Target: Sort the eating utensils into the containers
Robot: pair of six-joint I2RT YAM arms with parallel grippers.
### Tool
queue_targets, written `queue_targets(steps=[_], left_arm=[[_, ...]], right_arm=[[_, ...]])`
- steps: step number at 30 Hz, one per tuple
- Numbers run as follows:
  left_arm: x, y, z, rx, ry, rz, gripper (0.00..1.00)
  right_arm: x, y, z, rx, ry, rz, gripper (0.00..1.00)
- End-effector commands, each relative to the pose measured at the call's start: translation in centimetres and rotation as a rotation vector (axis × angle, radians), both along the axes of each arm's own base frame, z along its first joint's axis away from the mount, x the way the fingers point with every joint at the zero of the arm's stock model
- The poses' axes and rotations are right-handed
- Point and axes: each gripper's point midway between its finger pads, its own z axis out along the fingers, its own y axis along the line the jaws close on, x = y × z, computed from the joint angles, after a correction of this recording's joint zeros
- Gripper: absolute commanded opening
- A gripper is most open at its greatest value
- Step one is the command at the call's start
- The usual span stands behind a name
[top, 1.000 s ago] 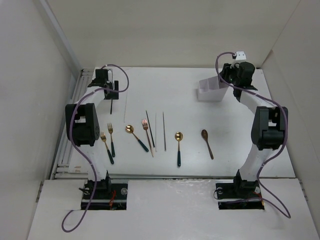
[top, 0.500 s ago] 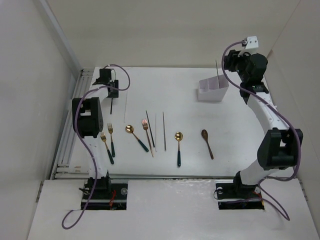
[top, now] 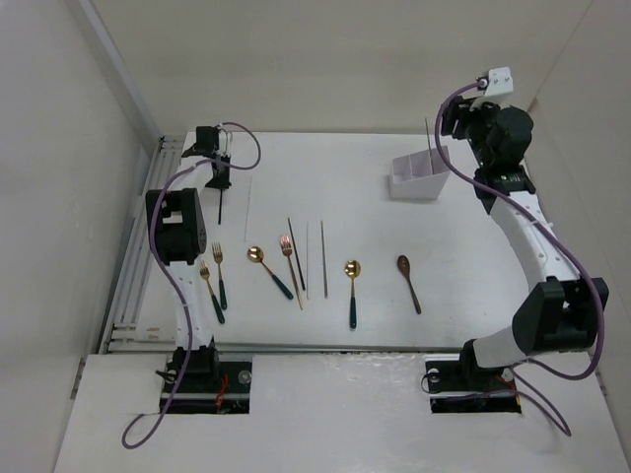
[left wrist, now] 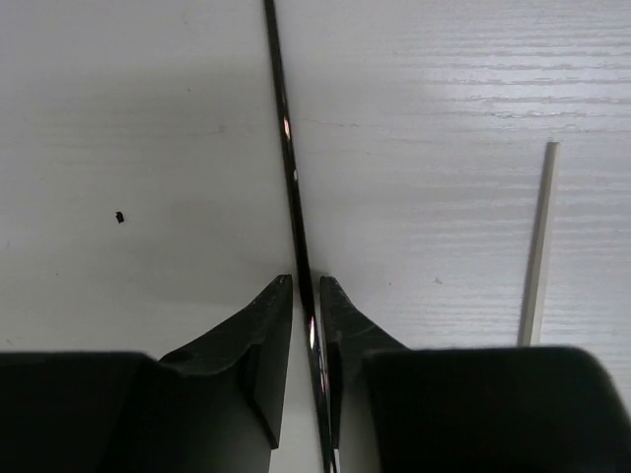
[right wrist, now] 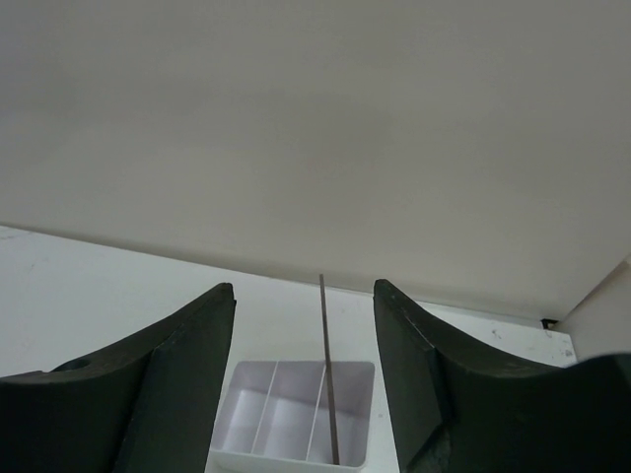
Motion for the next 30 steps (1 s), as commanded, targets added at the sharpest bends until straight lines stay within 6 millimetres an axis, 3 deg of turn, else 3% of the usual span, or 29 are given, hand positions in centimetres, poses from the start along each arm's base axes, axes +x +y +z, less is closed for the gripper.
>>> queue_targets(steps=[1,5,6,11,14,16,18,19,20,21,23,25,26,27,28,29,30], left_arm=[[-3.4,-0.4,-2.5,-0.048,0.179,-0.024,0.15],[-4.2,0.3,-2.9,-0.082,0.213,0.007,0.10],[-4.2,0.3,-2.9,-0.083,0.213,0.007,0.00],[-3.1,0.0,-2.6,-0.096,0.169,-0.016,0.00],[-2.6,-1.1,0.5,-0.143,0.101,-0.066,0.00],[-2.0,-2.3,3.6,-0.191,0.026,-0.109,0.00],[-1.7,-3.4,8.7,-0.221,-0.088,-0.179,0.00],[-1.8,-3.8,10.6,-0.230,-0.125,-0.208,0.00],[-2.1,-4.3,14.5,-0.233,-0.201,-0.248,0.00],[-2.9,-4.9,15.5,-0.243,-0.223,-0.288,0.00],[-4.8,-7.6,18.7,-0.306,-0.284,-0.416,0.00],[-7.3,-10.2,22.8,-0.311,-0.383,-0.532,0.00],[-8.5,-11.7,24.4,-0.348,-0.422,-0.595,0.00],[-9.9,-12.9,27.1,-0.362,-0.479,-0.630,0.00],[-10.6,-13.7,28.0,-0.381,-0.499,-0.646,0.00],[-11.2,-14.4,28.8,-0.408,-0.504,-0.650,0.00],[-11.8,-15.1,30.0,-0.420,-0.523,-0.671,0.00]], right_arm=[[-1.7,-0.7,3.0,-0.021,-0.076,-0.028,0.64],[-2.7,-1.1,4.2,-0.025,-0.104,-0.048,0.65],[-2.7,-1.1,4.2,-0.025,-0.104,-0.048,0.65],[-3.6,-1.4,4.6,-0.022,-0.116,-0.061,0.65],[-4.0,-0.1,4.6,-0.034,-0.120,-0.015,0.65],[-4.3,2.1,4.0,-0.056,-0.113,0.079,0.65],[-4.6,4.2,2.8,-0.065,-0.084,0.165,0.65],[-4.9,6.4,2.3,-0.071,-0.075,0.246,0.65],[-5.0,7.7,1.6,-0.073,-0.055,0.286,0.66],[-4.7,9.1,0.3,-0.075,-0.023,0.321,0.68],[-5.6,13.9,-0.7,-0.068,-0.001,0.464,0.68],[-5.6,18.0,-2.6,-0.067,0.043,0.582,0.68],[-7.0,21.7,-1.8,-0.071,0.023,0.699,0.68],[-7.6,23.6,-1.8,-0.054,0.034,0.763,0.68],[-7.8,25.8,-3.1,-0.029,0.078,0.836,0.68],[-9.5,28.4,-2.9,-0.018,0.084,0.953,0.68],[-9.8,29.6,-1.1,0.007,0.057,0.993,0.68]])
